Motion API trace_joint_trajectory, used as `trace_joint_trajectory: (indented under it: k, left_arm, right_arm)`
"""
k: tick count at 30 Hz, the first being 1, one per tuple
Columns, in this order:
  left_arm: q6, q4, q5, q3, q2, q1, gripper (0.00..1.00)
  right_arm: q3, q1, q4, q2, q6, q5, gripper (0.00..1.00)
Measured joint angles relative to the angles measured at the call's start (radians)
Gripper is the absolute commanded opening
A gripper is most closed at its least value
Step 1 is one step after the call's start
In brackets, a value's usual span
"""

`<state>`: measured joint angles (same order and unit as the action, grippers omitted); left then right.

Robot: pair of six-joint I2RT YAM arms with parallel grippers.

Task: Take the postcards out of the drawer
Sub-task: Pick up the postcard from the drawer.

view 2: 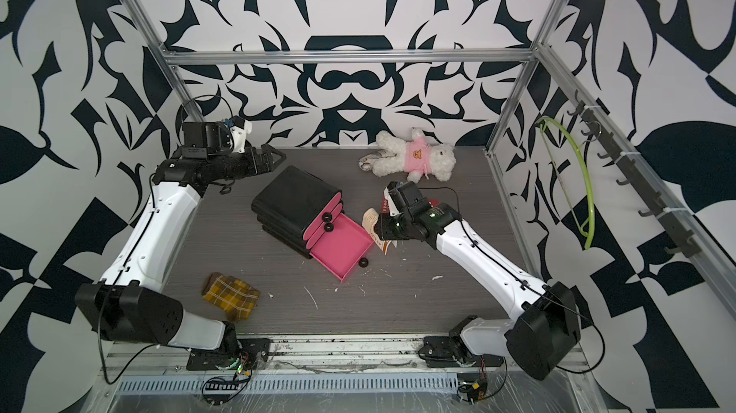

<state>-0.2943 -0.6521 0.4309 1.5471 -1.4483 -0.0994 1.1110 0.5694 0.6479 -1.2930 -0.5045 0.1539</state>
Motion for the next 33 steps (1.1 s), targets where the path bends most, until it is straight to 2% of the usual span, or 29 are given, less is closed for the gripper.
trace_joint_trajectory:
  k: [5, 9, 13, 19, 22, 26, 33]
  left_arm:
    - [-0.141, 0.136, 0.119, -0.129, 0.039, -0.028, 0.96]
    - [-0.269, 0.282, 0.183, -0.233, 0.044, -0.126, 0.93]
    - [-0.388, 0.455, 0.195, -0.327, 0.061, -0.233, 0.92]
    - [-0.563, 0.752, 0.191, -0.470, 0.065, -0.340, 0.90]
    - [-0.622, 0.873, 0.187, -0.484, 0.031, -0.371, 0.86]
    - [-0.686, 1.017, 0.188, -0.484, -0.014, -0.393, 0.72]
    - [-0.752, 1.168, 0.195, -0.484, -0.084, -0.408, 0.72]
  right_arm:
    - [0.053, -0.017, -0.039, -0.001, 0.011, -0.034, 0.38]
    - [0.097, -0.033, -0.109, -0.001, 0.010, -0.055, 0.38]
    - [0.126, -0.042, -0.196, -0.001, -0.002, -0.063, 0.38]
    - [0.127, -0.053, -0.312, 0.010, -0.047, -0.046, 0.38]
    - [0.126, -0.056, -0.364, 0.013, -0.066, -0.014, 0.38]
    - [0.118, -0.058, -0.408, 0.013, -0.084, 0.021, 0.38]
    - [0.089, -0.058, -0.455, 0.013, -0.119, 0.069, 0.38]
